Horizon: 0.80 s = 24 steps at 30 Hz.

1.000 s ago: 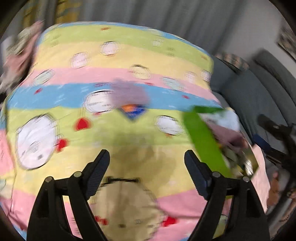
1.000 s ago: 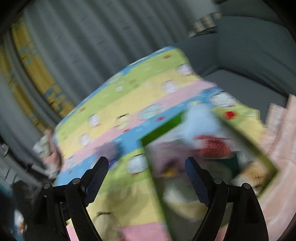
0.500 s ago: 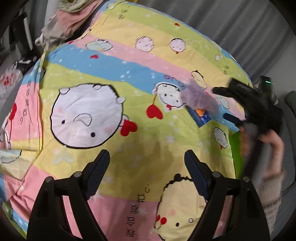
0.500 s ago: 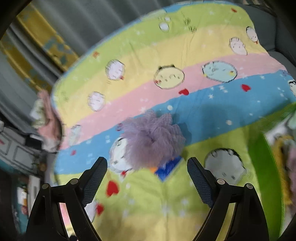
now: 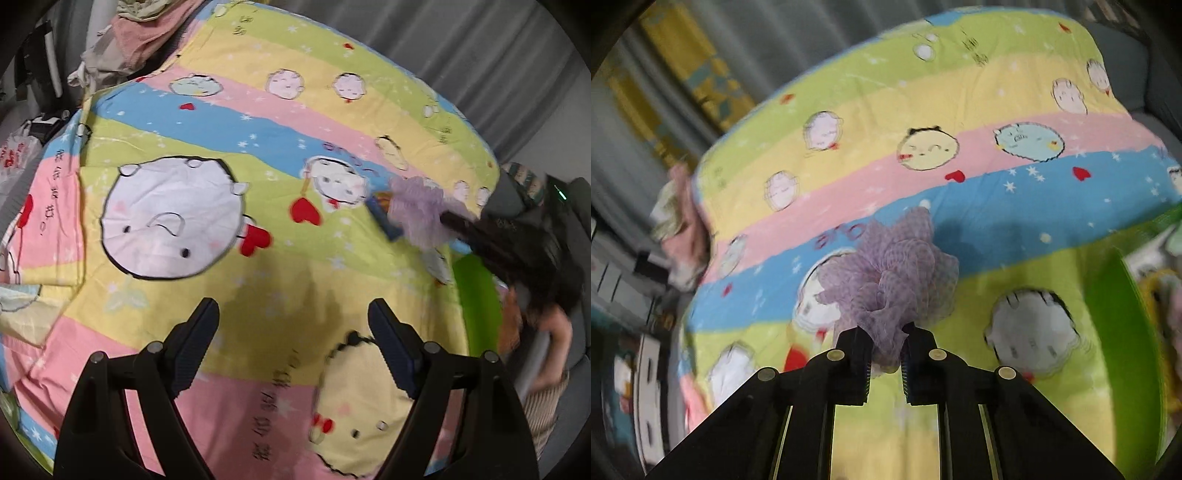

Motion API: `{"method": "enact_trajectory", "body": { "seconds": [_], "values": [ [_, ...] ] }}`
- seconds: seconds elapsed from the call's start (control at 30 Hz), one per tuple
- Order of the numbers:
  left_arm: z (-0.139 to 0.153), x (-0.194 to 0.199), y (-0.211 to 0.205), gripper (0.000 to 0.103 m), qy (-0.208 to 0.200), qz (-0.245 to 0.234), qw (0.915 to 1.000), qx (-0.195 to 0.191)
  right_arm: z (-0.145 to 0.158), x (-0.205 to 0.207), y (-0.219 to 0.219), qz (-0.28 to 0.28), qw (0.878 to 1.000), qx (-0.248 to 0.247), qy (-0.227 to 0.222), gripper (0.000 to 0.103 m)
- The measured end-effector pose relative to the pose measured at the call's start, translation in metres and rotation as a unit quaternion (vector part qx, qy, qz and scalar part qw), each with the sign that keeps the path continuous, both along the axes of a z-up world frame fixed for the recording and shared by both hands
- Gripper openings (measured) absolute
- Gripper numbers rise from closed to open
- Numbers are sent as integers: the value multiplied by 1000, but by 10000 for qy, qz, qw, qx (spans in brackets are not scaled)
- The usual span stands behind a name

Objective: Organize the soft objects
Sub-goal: 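Grasp the purple mesh bath puff with the right gripper, then carry the bath puff into the green box and lower it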

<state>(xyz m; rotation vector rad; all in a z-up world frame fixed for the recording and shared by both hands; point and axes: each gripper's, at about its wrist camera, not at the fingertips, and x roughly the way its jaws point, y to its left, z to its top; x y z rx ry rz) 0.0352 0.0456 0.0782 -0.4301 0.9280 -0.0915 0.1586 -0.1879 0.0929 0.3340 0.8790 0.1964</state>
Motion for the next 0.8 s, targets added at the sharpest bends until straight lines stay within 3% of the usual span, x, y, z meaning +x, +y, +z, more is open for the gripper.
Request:
{"method": "enact_trajectory", "body": {
  "seconds": [0.2,0.33,0.47,0.5,0.57,0.63,0.73,0.8],
  "values": [
    [-7,-15,-30,82,164,-517,9982,-257,-5,-85,3,806,9957,270,359,14],
    [-26,-18,-53,84,406,-897,9946,-339,-26,-117,-2,927,9931,261,670,14],
    [-48,-17,-73,79,615,-1059,9917,-380,-53,-127,-12,830,9906,337,1038,14],
    [-48,-18,-76,75,554,-1060,9923,-321,-58,-131,-12,852,9894,392,1112,14],
    [-51,-15,-87,39,539,-1243,9903,-313,-67,-134,-13,885,9883,400,1175,14],
    [-56,-10,-94,22,669,-1408,9865,-509,-71,-138,-16,846,9890,391,1151,14],
    [-49,-8,-106,11,418,-1552,9858,-477,-72,-140,-26,804,9888,650,1073,14],
    [-40,-9,-115,9,241,-1602,9863,-321,-70,-142,-29,759,9898,730,956,14]
  ]
}}
